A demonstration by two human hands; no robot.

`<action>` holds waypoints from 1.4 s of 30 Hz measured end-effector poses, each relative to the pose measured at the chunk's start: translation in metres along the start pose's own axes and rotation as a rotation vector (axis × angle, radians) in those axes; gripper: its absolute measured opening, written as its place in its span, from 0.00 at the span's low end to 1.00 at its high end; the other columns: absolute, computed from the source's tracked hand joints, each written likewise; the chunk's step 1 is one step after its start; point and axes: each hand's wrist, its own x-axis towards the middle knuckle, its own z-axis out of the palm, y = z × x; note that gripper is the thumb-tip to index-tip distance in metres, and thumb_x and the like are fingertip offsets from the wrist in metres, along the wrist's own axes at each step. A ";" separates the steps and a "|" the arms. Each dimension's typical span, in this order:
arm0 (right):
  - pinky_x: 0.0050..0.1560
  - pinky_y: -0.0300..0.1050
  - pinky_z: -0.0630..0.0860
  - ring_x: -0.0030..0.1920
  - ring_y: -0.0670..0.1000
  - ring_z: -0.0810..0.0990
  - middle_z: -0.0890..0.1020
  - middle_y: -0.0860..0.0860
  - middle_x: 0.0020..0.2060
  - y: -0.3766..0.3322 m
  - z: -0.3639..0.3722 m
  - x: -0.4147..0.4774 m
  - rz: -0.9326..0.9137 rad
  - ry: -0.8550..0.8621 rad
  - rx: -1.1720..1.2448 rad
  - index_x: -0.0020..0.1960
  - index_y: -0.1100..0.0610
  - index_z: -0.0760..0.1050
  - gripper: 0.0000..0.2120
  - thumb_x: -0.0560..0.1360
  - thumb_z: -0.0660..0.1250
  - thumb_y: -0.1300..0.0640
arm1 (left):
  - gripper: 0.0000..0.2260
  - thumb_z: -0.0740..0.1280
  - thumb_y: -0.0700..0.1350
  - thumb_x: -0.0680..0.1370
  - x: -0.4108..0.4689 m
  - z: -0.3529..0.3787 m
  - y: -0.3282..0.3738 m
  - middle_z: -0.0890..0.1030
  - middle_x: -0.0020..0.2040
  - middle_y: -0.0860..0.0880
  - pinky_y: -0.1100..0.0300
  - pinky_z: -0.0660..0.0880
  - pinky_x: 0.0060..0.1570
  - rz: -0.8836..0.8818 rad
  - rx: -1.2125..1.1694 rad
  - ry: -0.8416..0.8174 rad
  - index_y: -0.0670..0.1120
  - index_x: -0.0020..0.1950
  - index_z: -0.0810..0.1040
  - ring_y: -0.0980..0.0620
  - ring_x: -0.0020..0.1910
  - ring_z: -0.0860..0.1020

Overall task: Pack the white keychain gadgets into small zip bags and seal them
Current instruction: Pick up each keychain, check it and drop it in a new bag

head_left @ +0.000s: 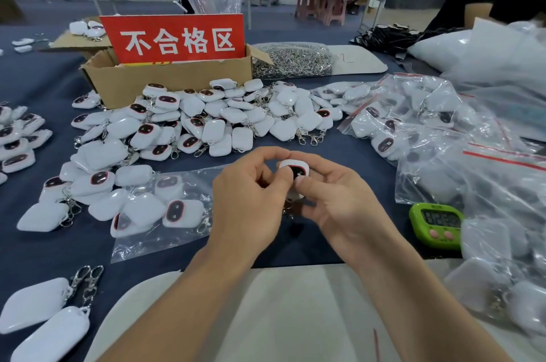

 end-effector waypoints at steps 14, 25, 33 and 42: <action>0.46 0.51 0.83 0.46 0.60 0.85 0.86 0.65 0.49 -0.001 0.004 0.002 0.016 0.135 -0.098 0.53 0.62 0.85 0.18 0.79 0.59 0.75 | 0.07 0.73 0.47 0.76 -0.001 -0.001 0.001 0.78 0.31 0.55 0.69 0.69 0.29 -0.031 0.078 0.061 0.59 0.42 0.82 0.58 0.29 0.75; 0.47 0.50 0.84 0.39 0.56 0.84 0.86 0.65 0.44 -0.002 0.002 -0.009 0.002 0.156 -0.232 0.49 0.61 0.85 0.18 0.71 0.62 0.77 | 0.05 0.71 0.50 0.75 -0.006 -0.001 0.007 0.81 0.32 0.55 0.68 0.70 0.33 -0.008 0.029 -0.013 0.56 0.39 0.83 0.57 0.31 0.77; 0.45 0.47 0.83 0.37 0.53 0.83 0.86 0.58 0.39 -0.006 0.004 -0.012 -0.044 0.159 -0.213 0.45 0.60 0.85 0.18 0.71 0.63 0.78 | 0.12 0.64 0.46 0.79 -0.007 -0.003 0.009 0.74 0.27 0.52 0.66 0.63 0.28 0.042 -0.029 0.060 0.52 0.37 0.82 0.57 0.27 0.69; 0.50 0.45 0.84 0.45 0.53 0.86 0.88 0.60 0.47 -0.001 0.004 -0.011 -0.012 0.147 -0.239 0.59 0.59 0.81 0.21 0.72 0.69 0.77 | 0.10 0.67 0.45 0.79 -0.007 -0.001 0.009 0.78 0.30 0.62 0.72 0.66 0.33 0.026 0.077 0.096 0.56 0.40 0.83 0.60 0.31 0.75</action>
